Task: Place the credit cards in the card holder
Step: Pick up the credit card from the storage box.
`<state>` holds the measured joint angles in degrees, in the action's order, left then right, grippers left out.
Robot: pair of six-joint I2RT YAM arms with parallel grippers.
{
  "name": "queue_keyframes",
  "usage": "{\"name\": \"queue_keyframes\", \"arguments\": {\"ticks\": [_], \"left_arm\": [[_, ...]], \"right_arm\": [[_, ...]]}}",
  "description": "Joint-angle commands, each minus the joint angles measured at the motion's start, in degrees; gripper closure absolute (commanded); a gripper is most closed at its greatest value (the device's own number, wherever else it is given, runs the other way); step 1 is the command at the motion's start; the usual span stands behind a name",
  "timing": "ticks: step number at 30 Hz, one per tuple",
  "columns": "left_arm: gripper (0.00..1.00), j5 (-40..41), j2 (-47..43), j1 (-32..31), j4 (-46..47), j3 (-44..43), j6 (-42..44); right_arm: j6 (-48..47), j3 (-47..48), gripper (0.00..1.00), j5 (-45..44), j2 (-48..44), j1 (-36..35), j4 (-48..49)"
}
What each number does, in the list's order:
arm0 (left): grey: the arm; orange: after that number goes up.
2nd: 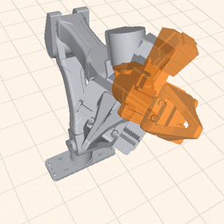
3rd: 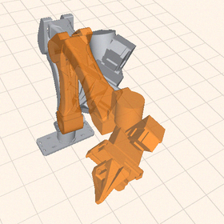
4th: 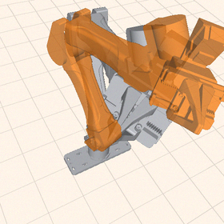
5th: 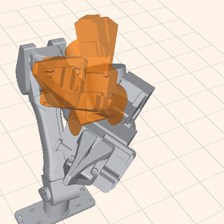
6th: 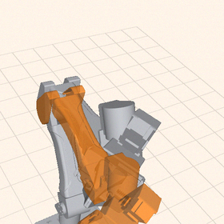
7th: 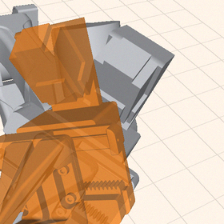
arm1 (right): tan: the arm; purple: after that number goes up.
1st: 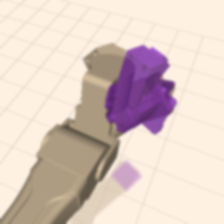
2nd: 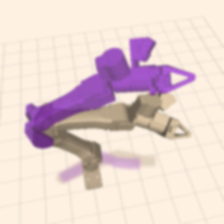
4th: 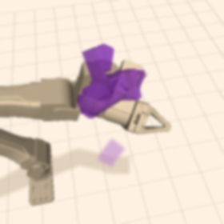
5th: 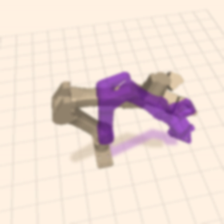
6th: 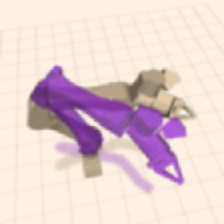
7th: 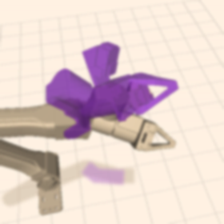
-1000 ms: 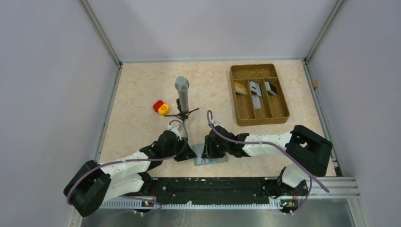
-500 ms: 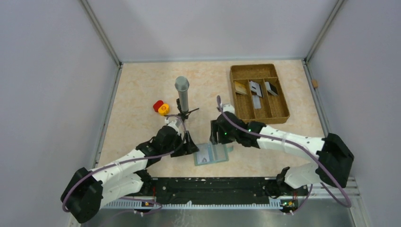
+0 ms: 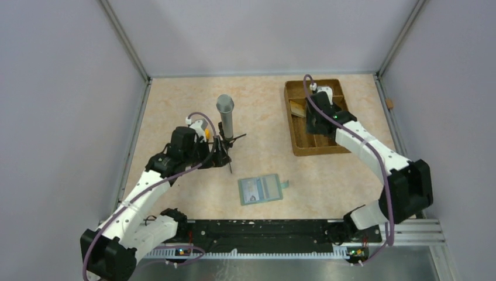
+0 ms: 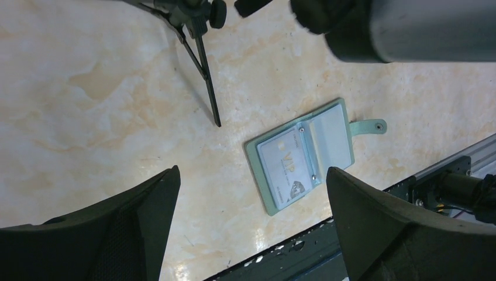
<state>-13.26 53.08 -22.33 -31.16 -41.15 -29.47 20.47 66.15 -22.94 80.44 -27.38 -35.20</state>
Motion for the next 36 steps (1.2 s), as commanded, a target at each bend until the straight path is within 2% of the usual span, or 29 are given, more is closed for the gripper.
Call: {"name": "queue_keyframes", "arguments": {"ticks": [1, 7, 16, 29, 36], "left_arm": [[0.01, -0.5, 1.1, 1.8, -8.4, -7.8, 10.3], [0.01, 5.7, 0.9, 2.3, -7.2, -8.0, 13.4], [0.01, 3.5, 3.1, 2.7, -5.1, -6.1, 13.6], [0.01, 2.6, 4.0, 3.6, -4.8, -5.8, 13.8], [0.01, 2.5, 4.1, 3.9, -4.8, -5.7, 13.9]], "right_arm": [[-7.1, 4.6, 0.59, -3.3, 7.9, 4.3, 2.7], [-11.0, 12.2, 0.66, -9.0, 20.5, 7.6, 5.7], [-16.7, 19.9, 0.65, -7.5, 30.3, 9.8, 8.5], [-18.3, 23.2, 0.63, -6.5, 36.3, 10.5, 8.6], [-19.5, 23.3, 0.69, -8.8, 38.0, 10.9, 9.5]]}}
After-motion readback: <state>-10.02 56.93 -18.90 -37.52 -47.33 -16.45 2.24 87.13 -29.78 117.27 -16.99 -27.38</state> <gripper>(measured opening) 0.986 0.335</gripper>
